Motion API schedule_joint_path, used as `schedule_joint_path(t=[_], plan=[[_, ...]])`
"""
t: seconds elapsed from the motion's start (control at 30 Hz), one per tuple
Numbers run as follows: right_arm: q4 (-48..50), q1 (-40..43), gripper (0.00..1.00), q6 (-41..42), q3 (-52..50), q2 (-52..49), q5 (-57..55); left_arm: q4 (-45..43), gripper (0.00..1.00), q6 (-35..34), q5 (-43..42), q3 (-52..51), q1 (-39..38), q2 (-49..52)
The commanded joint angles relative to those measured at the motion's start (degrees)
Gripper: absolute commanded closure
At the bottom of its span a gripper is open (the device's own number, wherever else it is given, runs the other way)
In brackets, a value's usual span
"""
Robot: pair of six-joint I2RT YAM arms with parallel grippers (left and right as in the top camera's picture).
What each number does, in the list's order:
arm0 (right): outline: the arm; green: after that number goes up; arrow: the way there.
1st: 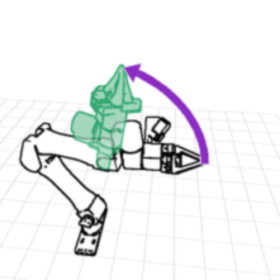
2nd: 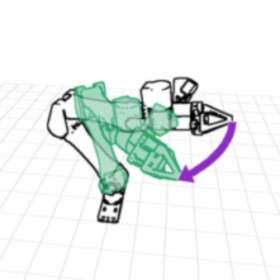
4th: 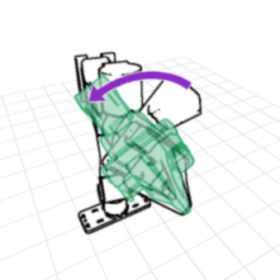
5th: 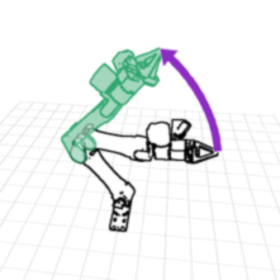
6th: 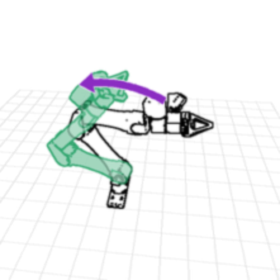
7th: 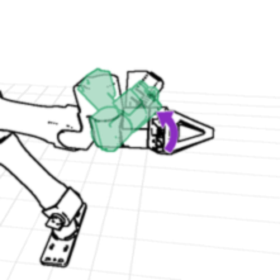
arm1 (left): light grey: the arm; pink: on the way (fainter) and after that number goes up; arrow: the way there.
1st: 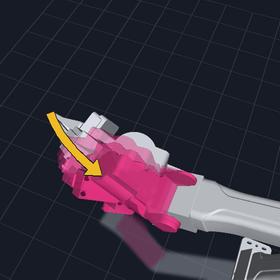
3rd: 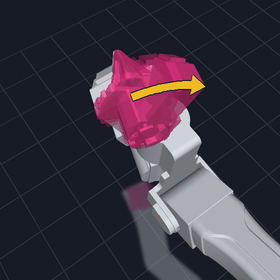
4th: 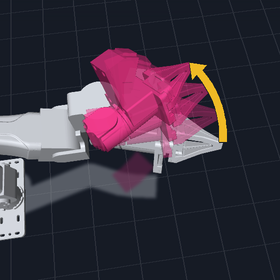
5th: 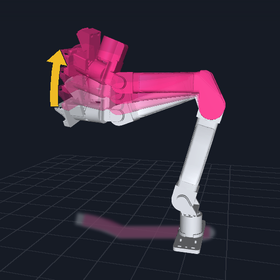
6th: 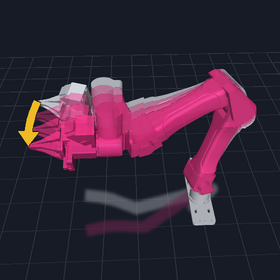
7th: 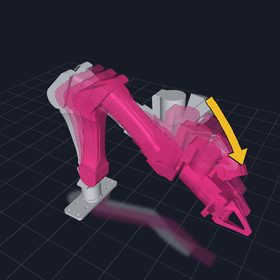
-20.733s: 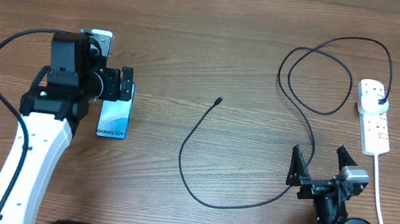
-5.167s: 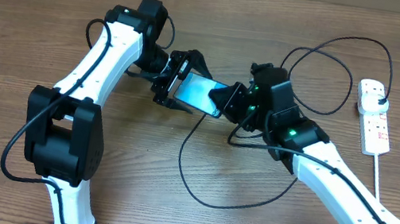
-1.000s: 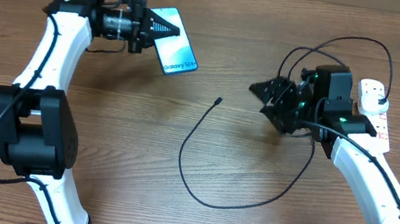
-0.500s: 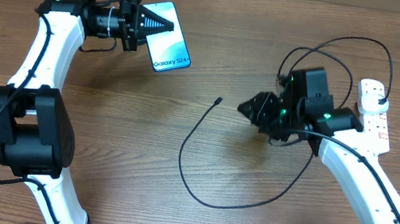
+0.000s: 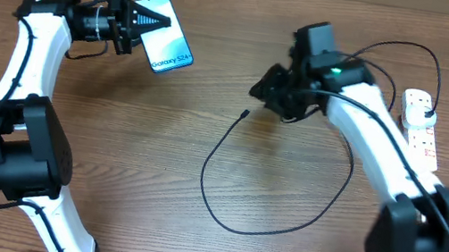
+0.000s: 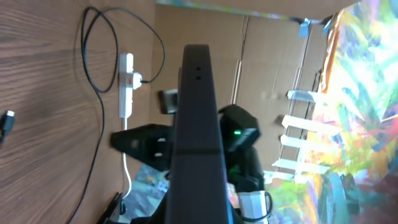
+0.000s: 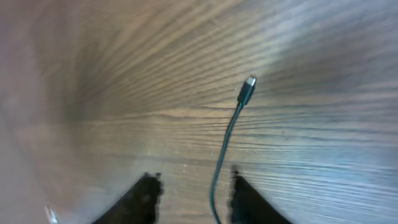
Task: Plug charger to phone and switch on socket
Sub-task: 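Release the phone from the right gripper and move it toward the cable, then lower the right gripper over the black cable's USB-C plug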
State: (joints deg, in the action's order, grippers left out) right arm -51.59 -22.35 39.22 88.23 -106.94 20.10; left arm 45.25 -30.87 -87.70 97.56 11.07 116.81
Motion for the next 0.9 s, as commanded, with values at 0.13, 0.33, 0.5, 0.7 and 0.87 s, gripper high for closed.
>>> schedule_joint_path(t=[0.13, 0.33, 0.5, 0.7, 0.87], plan=[[3.34, -2.75, 0.69, 8.24, 1.81, -8.46, -0.42, 0.00, 0.96, 1.07, -2.91, 0.96, 0.24, -0.24], [4.22, -3.98, 0.69, 9.03, 1.81, -13.53, -0.59, -0.02, 0.96, 1.07, -2.91, 0.96, 0.17, -0.26], [6.14, -4.17, 0.69, 9.60, 1.79, -15.15, -0.59, 0.02, 0.95, 1.07, -2.78, 0.96, 0.15, -0.24], [7.41, -4.33, 0.69, 10.51, 1.79, -16.74, -0.94, 0.63, 0.96, 1.07, -2.78, 0.96, 0.15, -0.24], [7.58, -4.33, 0.69, 10.54, 1.79, -16.87, -3.39, 0.61, 0.96, 1.07, -2.75, 0.96, 0.15, -0.26]])
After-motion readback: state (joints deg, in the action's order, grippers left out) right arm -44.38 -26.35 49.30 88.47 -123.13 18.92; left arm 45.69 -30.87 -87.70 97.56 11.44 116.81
